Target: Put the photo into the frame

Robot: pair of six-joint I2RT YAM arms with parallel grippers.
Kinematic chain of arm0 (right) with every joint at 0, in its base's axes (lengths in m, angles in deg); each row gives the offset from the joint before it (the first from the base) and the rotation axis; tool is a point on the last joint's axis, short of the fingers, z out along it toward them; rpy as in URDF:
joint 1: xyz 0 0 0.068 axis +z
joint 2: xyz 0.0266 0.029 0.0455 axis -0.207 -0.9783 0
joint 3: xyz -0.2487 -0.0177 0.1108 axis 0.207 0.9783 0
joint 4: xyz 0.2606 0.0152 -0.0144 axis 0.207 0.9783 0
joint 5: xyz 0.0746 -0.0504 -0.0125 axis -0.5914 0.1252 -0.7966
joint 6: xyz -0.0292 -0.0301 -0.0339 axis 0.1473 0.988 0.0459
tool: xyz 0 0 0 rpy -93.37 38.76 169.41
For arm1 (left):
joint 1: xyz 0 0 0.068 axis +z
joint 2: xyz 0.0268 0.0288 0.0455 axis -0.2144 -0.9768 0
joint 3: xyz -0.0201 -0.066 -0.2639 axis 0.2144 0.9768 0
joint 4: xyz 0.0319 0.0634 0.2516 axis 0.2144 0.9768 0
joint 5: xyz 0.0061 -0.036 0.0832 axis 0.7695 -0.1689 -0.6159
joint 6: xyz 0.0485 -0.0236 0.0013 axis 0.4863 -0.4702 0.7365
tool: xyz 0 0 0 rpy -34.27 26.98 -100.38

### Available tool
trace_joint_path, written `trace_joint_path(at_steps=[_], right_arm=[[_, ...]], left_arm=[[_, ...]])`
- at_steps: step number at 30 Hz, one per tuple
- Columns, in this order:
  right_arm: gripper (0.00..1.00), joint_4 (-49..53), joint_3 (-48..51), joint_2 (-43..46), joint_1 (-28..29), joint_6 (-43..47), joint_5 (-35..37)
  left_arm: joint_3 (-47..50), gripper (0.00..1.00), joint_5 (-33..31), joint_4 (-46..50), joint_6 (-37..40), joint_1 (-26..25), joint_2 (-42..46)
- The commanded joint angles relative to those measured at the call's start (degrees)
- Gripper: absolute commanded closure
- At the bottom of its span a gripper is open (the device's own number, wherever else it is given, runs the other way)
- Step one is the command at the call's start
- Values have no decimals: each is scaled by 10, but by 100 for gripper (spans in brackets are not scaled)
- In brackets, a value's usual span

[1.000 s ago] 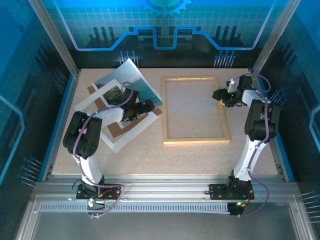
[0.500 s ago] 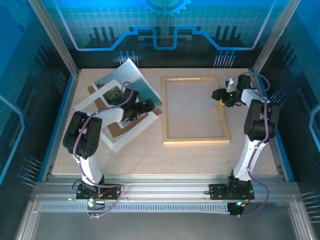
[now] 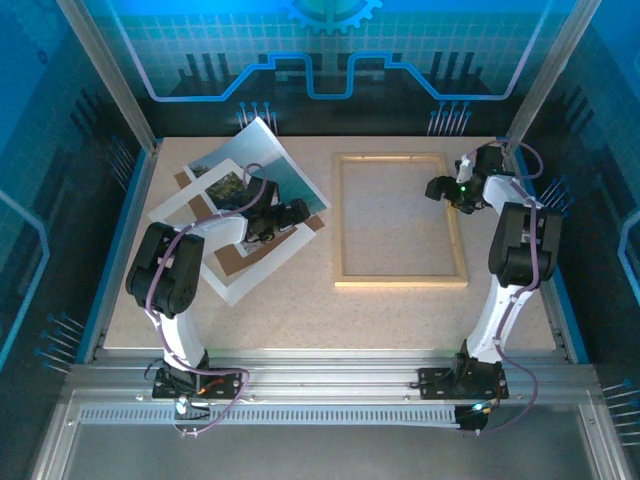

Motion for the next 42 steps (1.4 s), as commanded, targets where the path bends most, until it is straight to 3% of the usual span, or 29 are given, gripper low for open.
trace_joint_path(at_steps=[1,7,14,22,24,25,28,32,36,42], right_arm=[[17,22,-7,27,4,12,33],[17,38,-28,32,12,19,67],[19,66,-17,41,19,16,162],[18,43,34,59,19,3,170],[15,46,38,74,24,3,173],[1,48,41,84,27,5,177],[0,56,49,117,46,0,187],[0,38,80,169,90,-33,164],[0,21,77,199,175,-66,169],[5,9,18,155,309,-104,172]], left_arm=[[-2,1,14,-9,-4,-3,-2],[-4,1,15,-9,-3,-4,-1],[-5,1,11,-6,1,-15,0],[-4,1,11,-11,-6,-26,2],[4,1,3,-16,-6,-26,12],[7,1,-2,-17,-6,-26,18],[17,1,-23,-16,0,-26,38],[43,1,-47,-27,0,-17,69],[90,1,-39,-46,-13,17,104],[146,1,-36,-41,-3,74,156]])
